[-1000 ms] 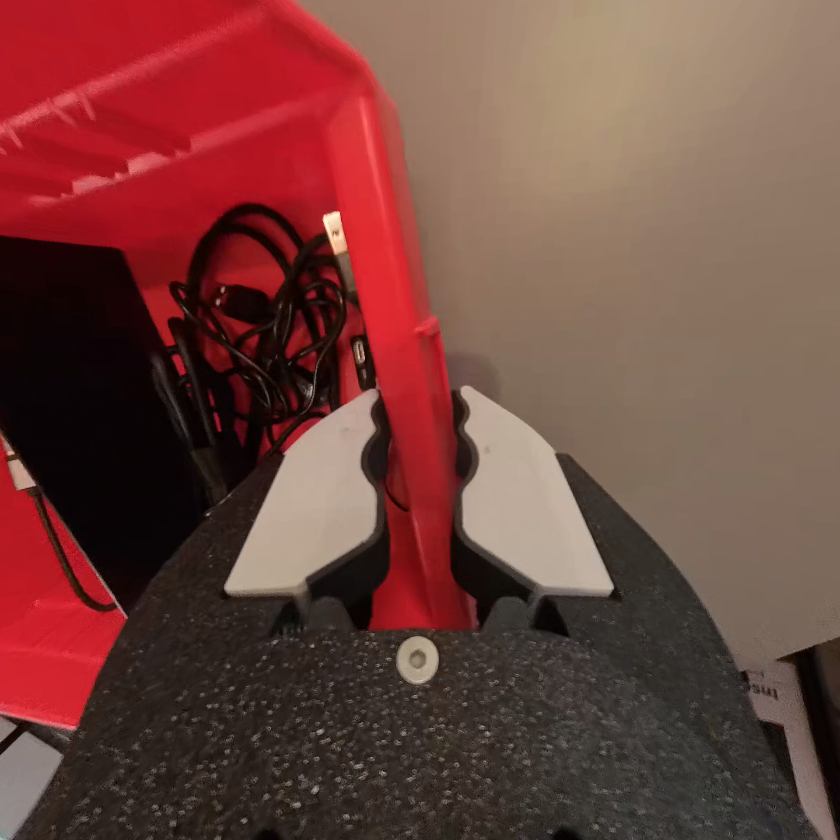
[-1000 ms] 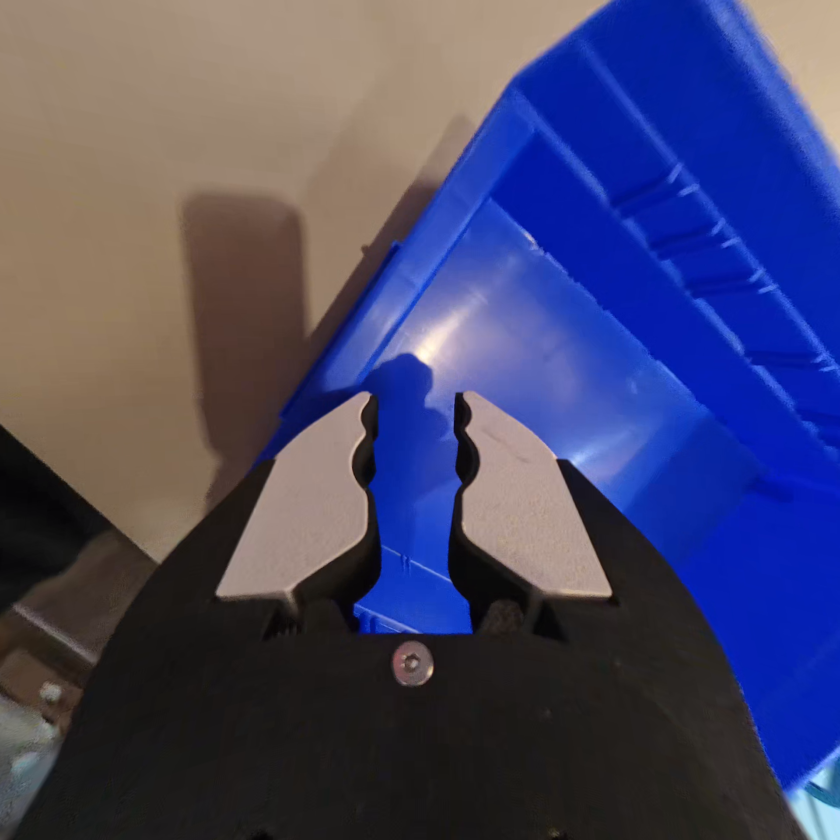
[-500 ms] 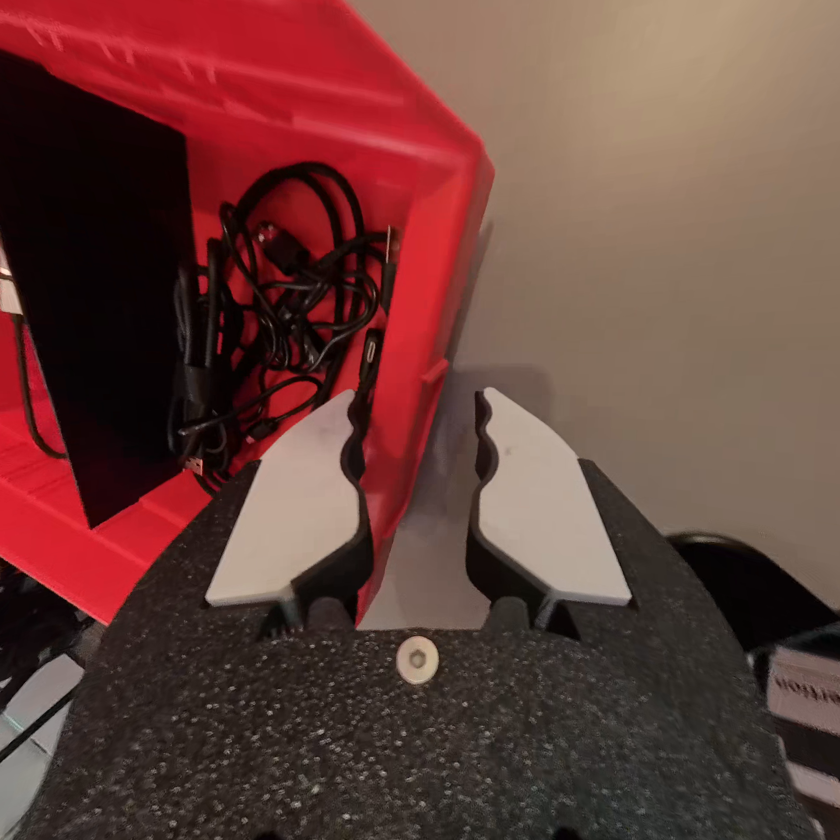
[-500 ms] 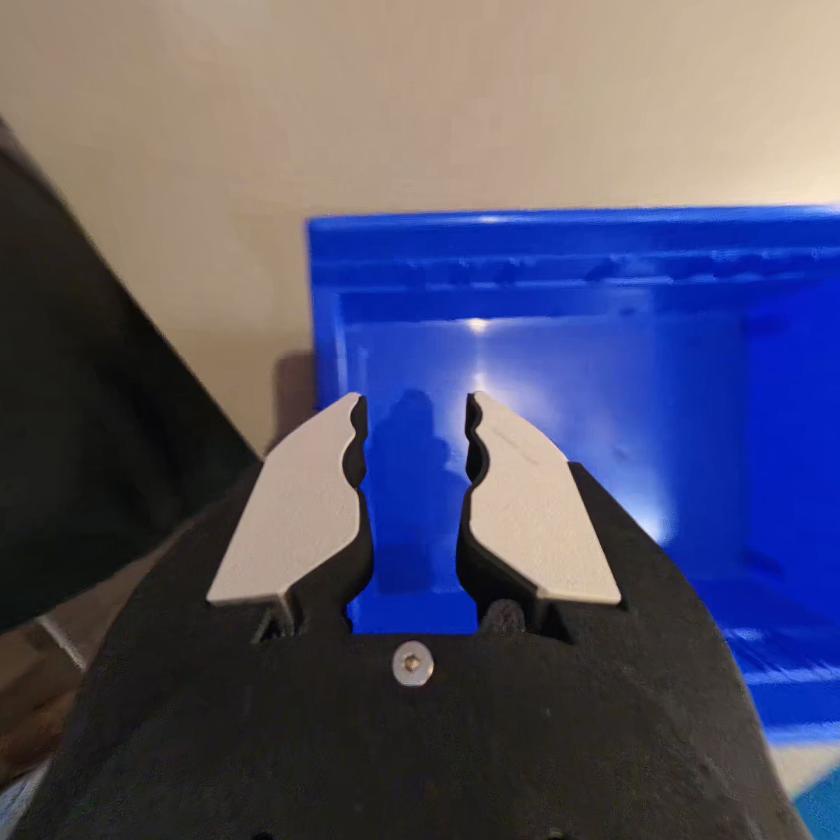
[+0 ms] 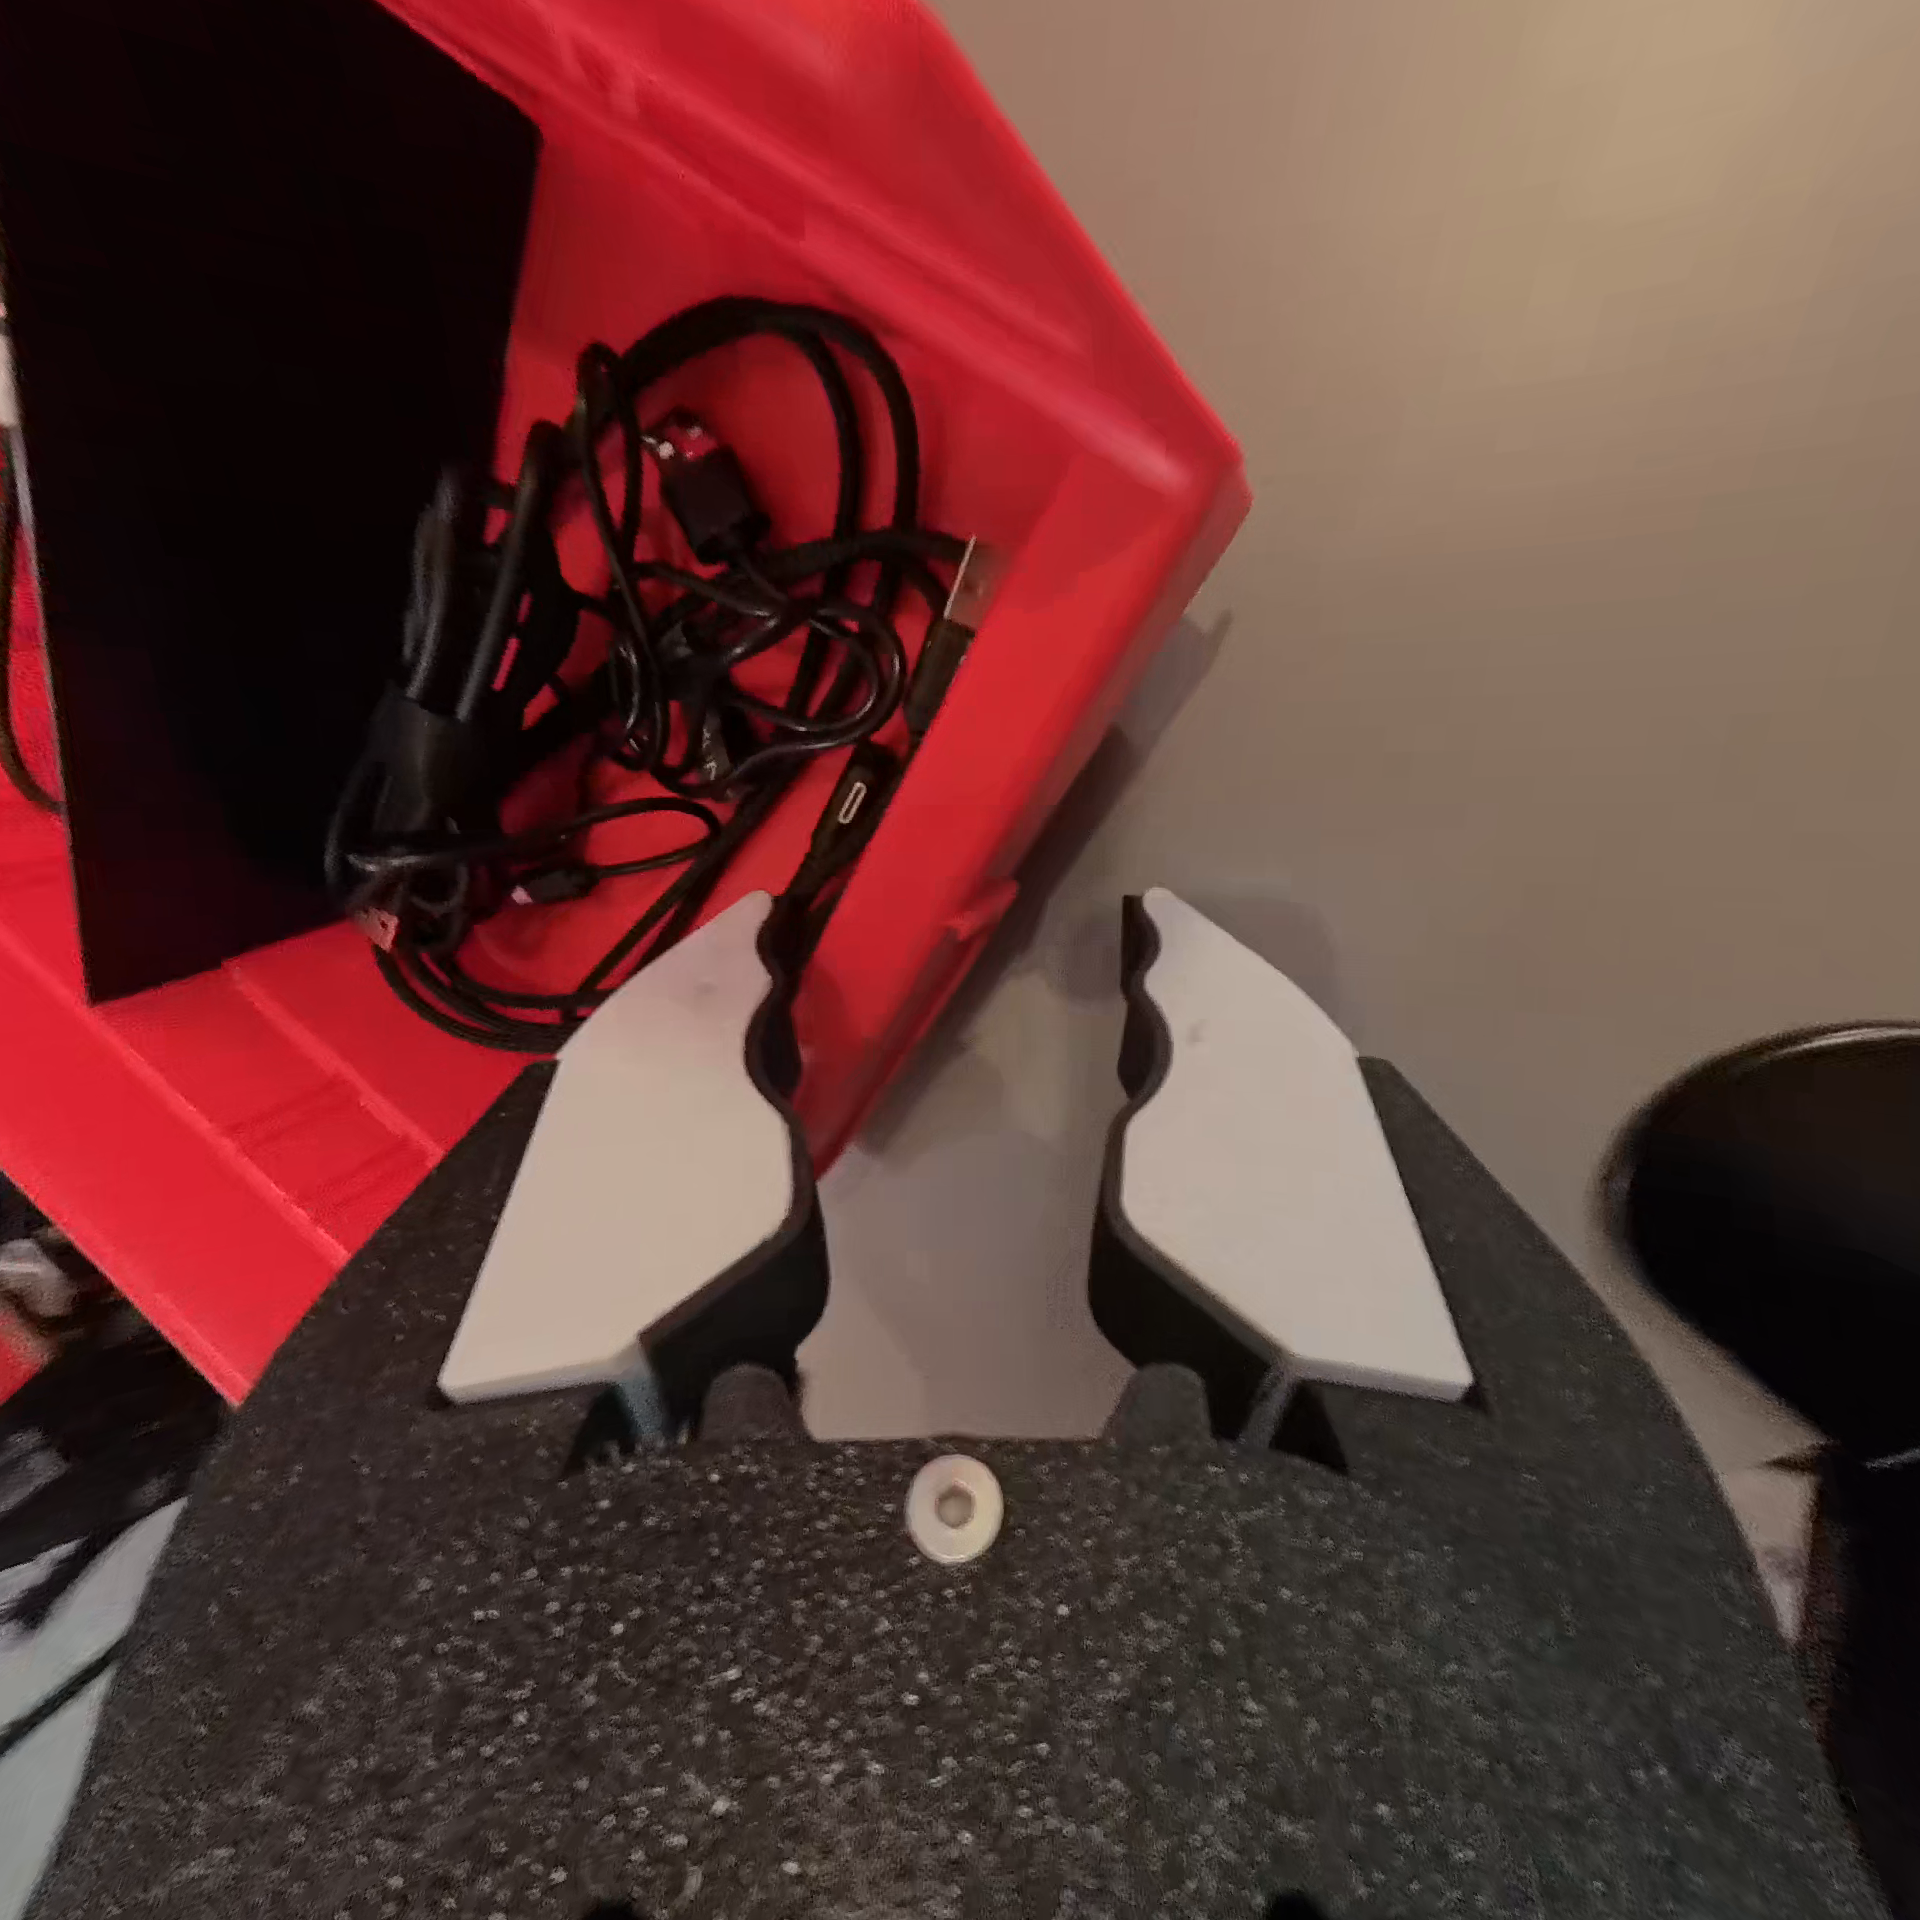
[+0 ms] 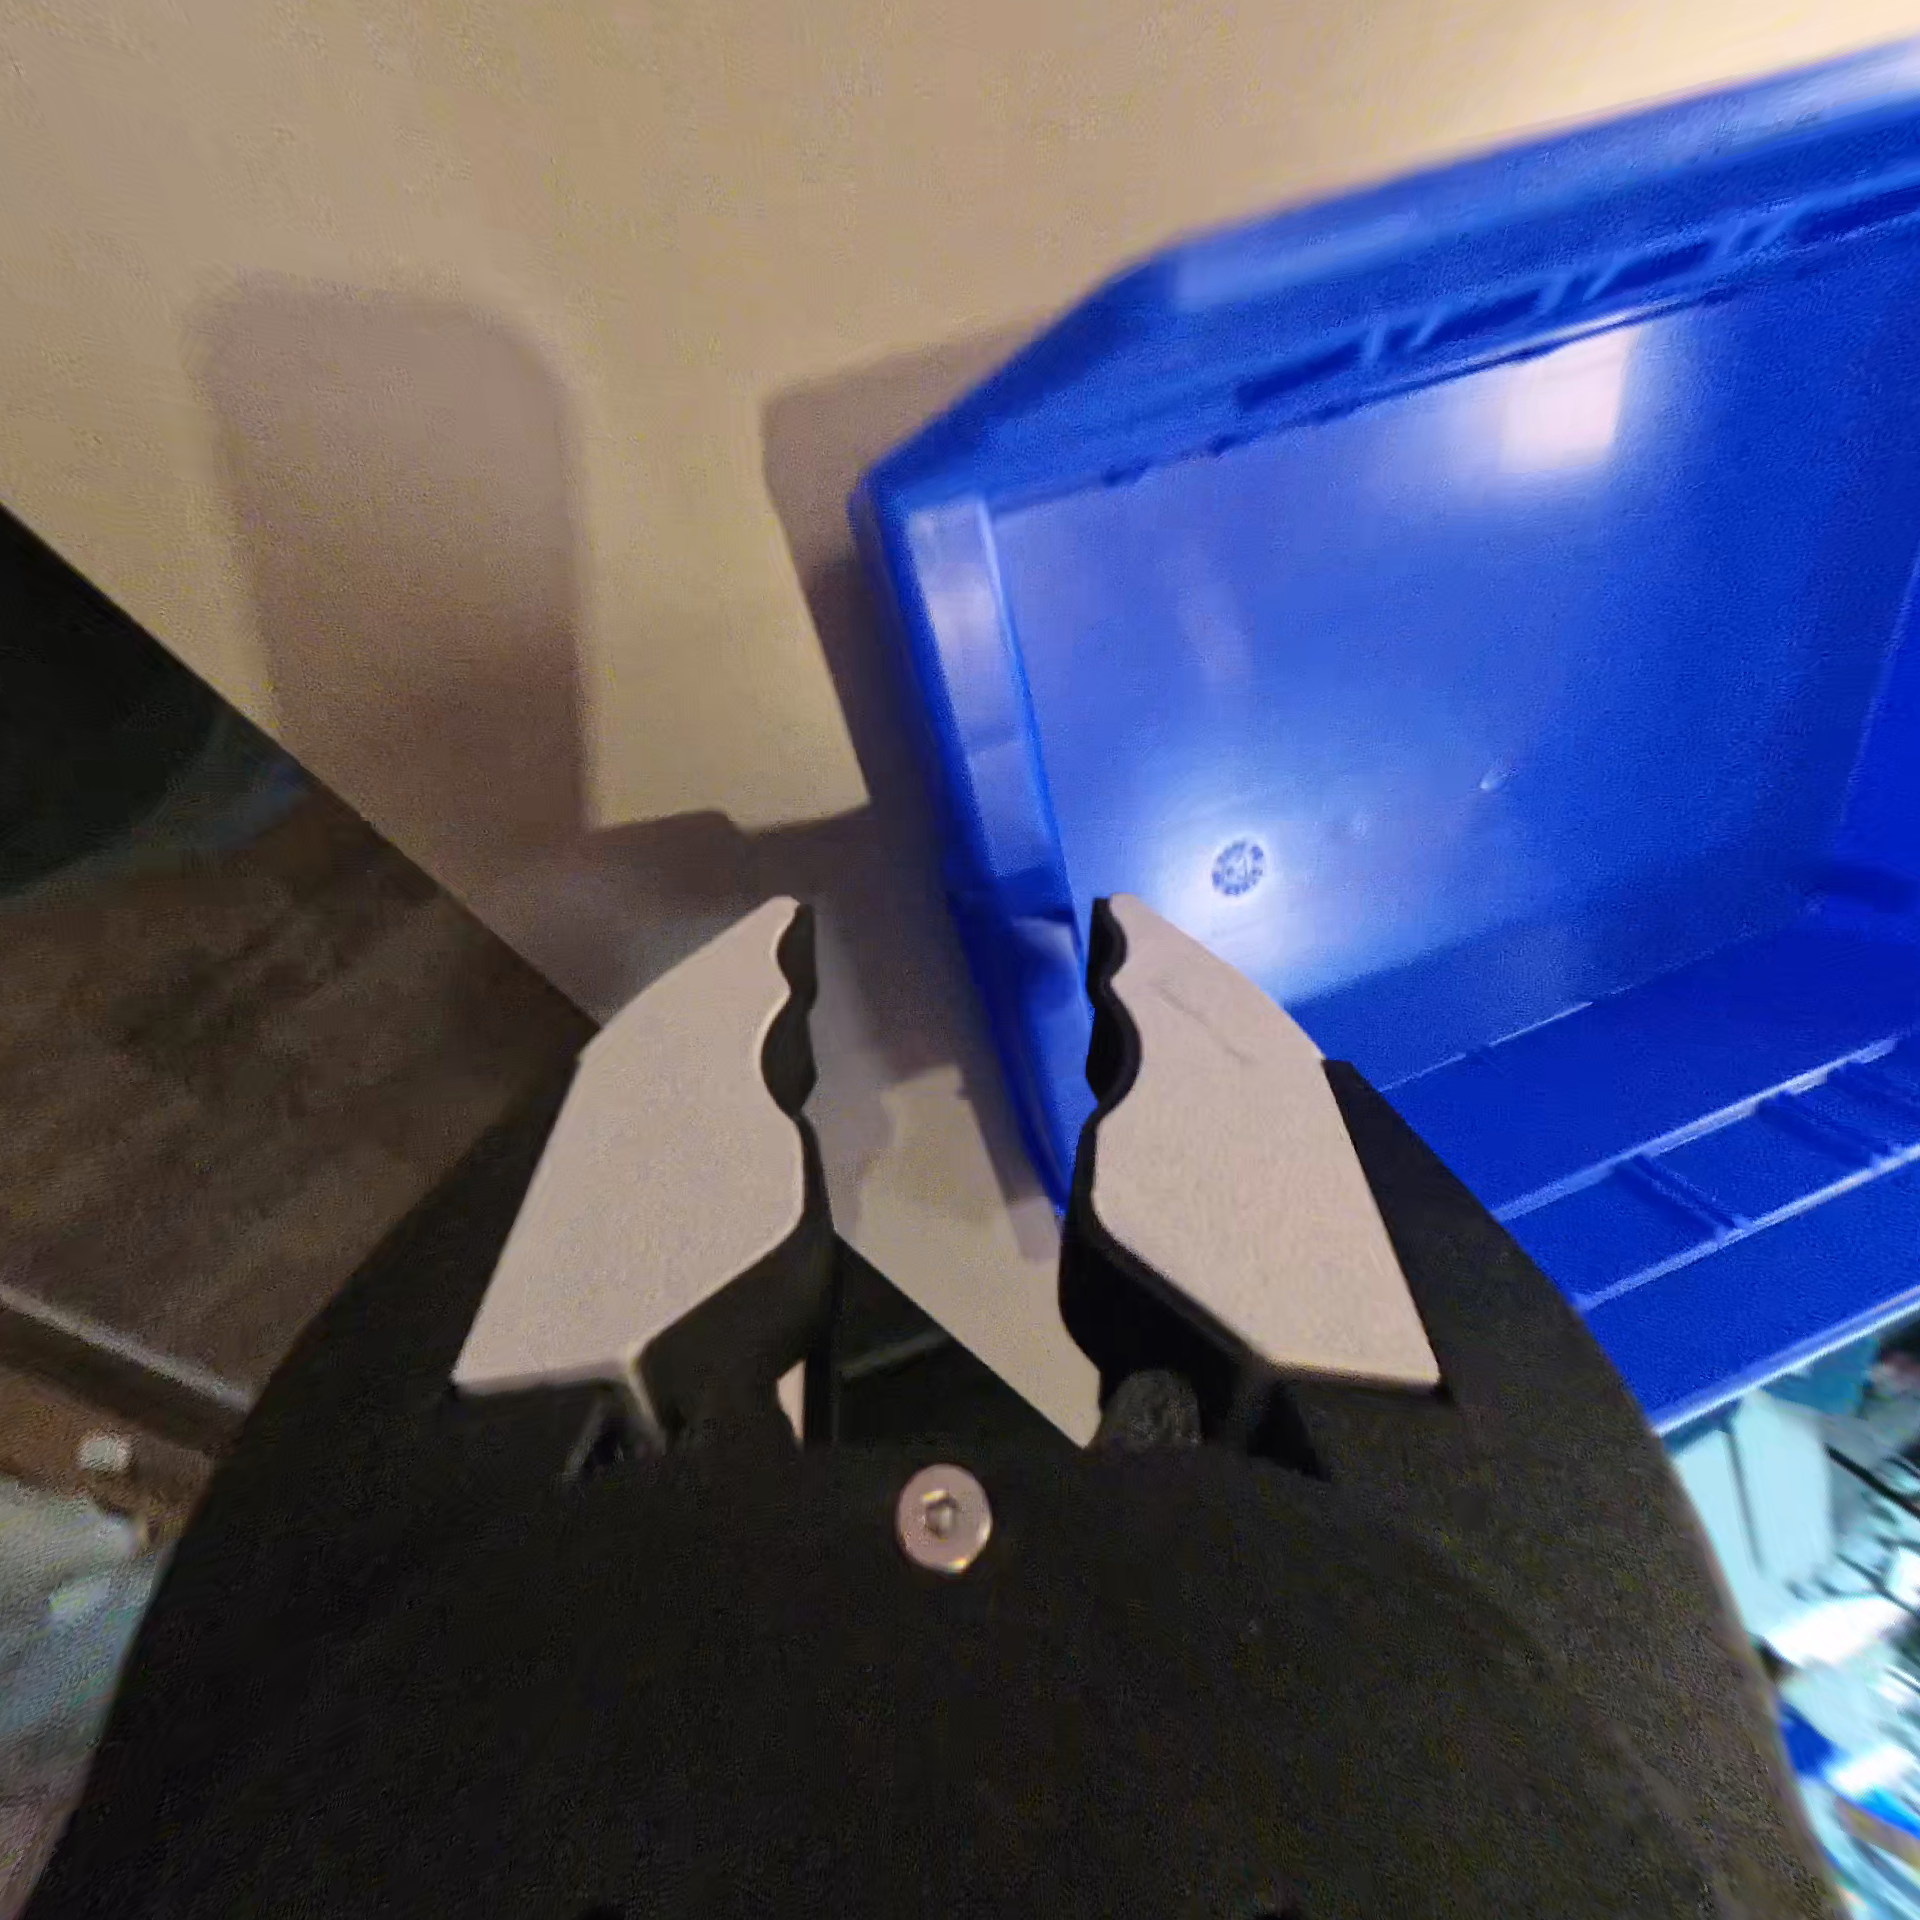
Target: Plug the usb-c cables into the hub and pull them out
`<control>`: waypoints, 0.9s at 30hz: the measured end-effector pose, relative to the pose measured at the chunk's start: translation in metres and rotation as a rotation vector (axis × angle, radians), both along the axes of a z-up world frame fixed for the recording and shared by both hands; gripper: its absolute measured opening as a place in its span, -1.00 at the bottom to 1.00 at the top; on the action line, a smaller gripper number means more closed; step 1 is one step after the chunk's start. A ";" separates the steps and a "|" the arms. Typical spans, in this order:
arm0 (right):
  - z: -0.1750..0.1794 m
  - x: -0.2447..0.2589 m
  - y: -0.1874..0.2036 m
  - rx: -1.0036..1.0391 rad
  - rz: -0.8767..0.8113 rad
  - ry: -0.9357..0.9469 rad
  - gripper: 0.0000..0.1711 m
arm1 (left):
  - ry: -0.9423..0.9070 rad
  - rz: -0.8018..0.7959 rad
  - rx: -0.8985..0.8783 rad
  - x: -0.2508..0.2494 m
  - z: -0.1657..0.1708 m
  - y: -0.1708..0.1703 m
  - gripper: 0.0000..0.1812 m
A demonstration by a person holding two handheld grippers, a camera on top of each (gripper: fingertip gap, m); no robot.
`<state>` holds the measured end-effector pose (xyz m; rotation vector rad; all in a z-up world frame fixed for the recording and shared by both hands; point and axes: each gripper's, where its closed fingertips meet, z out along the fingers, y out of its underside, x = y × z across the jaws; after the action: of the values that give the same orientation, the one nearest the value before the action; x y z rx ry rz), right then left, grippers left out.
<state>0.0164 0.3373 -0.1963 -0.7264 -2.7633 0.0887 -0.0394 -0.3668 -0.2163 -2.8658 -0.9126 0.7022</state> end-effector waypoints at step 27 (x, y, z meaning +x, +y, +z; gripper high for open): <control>0.027 -0.133 0.018 -0.366 -0.636 0.866 -0.91 | 0.800 0.504 0.335 -0.074 0.045 0.054 -0.90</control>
<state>-0.1168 0.3549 -0.1697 -1.2516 -1.6318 0.6163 -0.1136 -0.3127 -0.1709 -1.7895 -1.4011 1.4130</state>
